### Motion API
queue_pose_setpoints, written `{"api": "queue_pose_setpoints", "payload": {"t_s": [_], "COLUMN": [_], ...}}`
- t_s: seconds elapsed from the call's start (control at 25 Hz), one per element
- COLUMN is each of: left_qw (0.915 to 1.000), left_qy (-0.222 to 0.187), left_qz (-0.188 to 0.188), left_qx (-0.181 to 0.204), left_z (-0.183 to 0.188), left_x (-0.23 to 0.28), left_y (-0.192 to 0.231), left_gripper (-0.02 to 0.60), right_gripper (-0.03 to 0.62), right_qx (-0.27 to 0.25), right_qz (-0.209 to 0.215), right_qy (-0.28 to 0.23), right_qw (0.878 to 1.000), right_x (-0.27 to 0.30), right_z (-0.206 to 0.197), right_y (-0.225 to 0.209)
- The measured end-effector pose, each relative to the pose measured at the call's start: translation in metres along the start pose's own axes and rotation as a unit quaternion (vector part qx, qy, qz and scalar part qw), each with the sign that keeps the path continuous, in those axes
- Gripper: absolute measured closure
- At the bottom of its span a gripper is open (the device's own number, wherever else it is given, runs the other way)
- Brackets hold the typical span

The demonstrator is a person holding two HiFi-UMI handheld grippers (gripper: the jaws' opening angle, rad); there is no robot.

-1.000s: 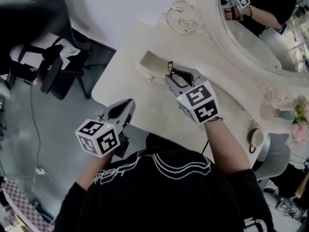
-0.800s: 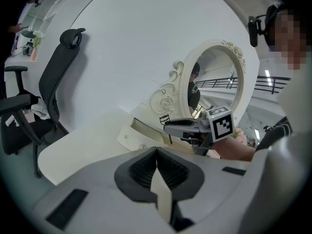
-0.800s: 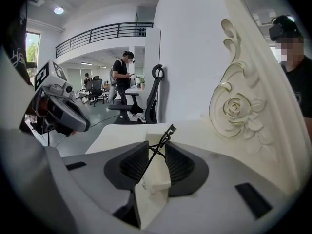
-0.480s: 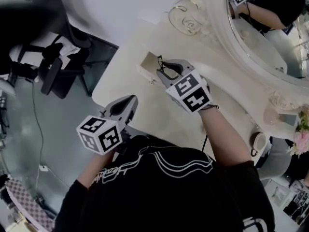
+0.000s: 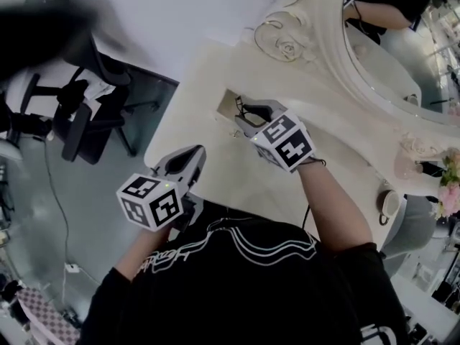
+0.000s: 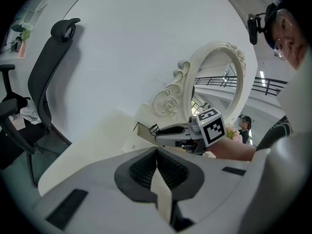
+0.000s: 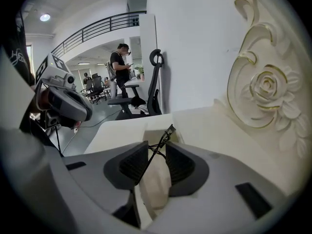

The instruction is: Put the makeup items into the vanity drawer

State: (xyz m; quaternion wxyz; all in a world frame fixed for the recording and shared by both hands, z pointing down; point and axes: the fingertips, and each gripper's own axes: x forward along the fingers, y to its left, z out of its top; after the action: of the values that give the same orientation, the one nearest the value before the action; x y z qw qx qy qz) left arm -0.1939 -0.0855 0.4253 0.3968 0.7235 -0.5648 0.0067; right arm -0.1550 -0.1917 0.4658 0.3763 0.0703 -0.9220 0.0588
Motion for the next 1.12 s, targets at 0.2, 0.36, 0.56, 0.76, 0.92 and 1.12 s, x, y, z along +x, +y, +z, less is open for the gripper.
{"api": "queue_pose_setpoints", "payload": {"t_s": [0.2, 0.36, 0.56, 0.76, 0.92, 1.12], "left_qw": [1.0, 0.9999, 0.9996, 0.999, 0.9974, 0.9924], "left_qy": [-0.003, 0.002, 0.005, 0.009, 0.013, 0.026], "left_qz": [-0.007, -0.01, -0.023, -0.039, -0.061, -0.092], "left_qx": [0.005, 0.009, 0.013, 0.02, 0.037, 0.077], "left_z": [0.014, 0.016, 0.02, 0.025, 0.03, 0.032], "left_x": [-0.005, -0.006, -0.004, -0.001, 0.006, 0.021], "left_y": [0.012, 0.017, 0.015, 0.008, -0.008, -0.034], "left_gripper": [0.558, 0.558, 0.558, 0.558, 0.558, 0.558], "right_gripper": [0.452, 0.427, 0.388, 0.382, 0.382, 0.382], "right_qx": [0.005, 0.015, 0.023, 0.038, 0.049, 0.075], "right_qz": [-0.005, -0.007, -0.023, -0.045, -0.067, -0.108], "right_qy": [0.016, 0.015, 0.003, -0.019, -0.032, -0.046], "right_qw": [1.0, 1.0, 0.999, 0.998, 0.996, 0.99], "right_x": [0.007, 0.006, -0.009, -0.038, -0.066, -0.102], "right_z": [-0.001, 0.001, 0.002, 0.002, -0.003, -0.018], "right_y": [0.003, 0.005, 0.004, 0.002, 0.001, -0.003]}}
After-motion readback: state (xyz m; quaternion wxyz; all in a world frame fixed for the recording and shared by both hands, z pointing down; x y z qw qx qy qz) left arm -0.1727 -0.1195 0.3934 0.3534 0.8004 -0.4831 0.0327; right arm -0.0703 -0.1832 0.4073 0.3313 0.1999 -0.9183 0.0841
